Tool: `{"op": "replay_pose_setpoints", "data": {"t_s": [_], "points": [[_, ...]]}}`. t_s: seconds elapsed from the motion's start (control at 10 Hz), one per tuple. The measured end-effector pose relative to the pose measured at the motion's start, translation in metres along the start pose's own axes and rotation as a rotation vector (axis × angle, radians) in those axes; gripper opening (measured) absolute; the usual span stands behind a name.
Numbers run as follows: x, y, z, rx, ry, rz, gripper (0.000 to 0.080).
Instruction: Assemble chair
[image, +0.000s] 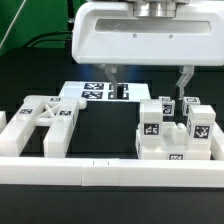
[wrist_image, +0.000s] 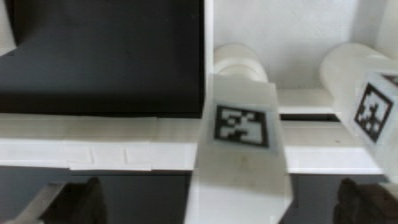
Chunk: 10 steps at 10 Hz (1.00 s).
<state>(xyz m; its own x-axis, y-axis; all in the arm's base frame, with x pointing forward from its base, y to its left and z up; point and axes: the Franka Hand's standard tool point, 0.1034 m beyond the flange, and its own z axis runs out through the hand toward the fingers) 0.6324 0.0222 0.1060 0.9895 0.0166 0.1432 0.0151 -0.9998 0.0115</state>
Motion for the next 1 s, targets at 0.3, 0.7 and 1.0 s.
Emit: {"op": "replay_pose_setpoints", "data": {"t_s": [0.3,0.7,1.0], "points": [[-0.009,-0.005,0.001,0.019,-0.195,-0.002,0.0649],[-0.001,0.003,0.008,0.038,-0.187,0.050,0.0649],[-0.004,0.000,0.016,0.036,-0.199,0.058,0.0649]]}}
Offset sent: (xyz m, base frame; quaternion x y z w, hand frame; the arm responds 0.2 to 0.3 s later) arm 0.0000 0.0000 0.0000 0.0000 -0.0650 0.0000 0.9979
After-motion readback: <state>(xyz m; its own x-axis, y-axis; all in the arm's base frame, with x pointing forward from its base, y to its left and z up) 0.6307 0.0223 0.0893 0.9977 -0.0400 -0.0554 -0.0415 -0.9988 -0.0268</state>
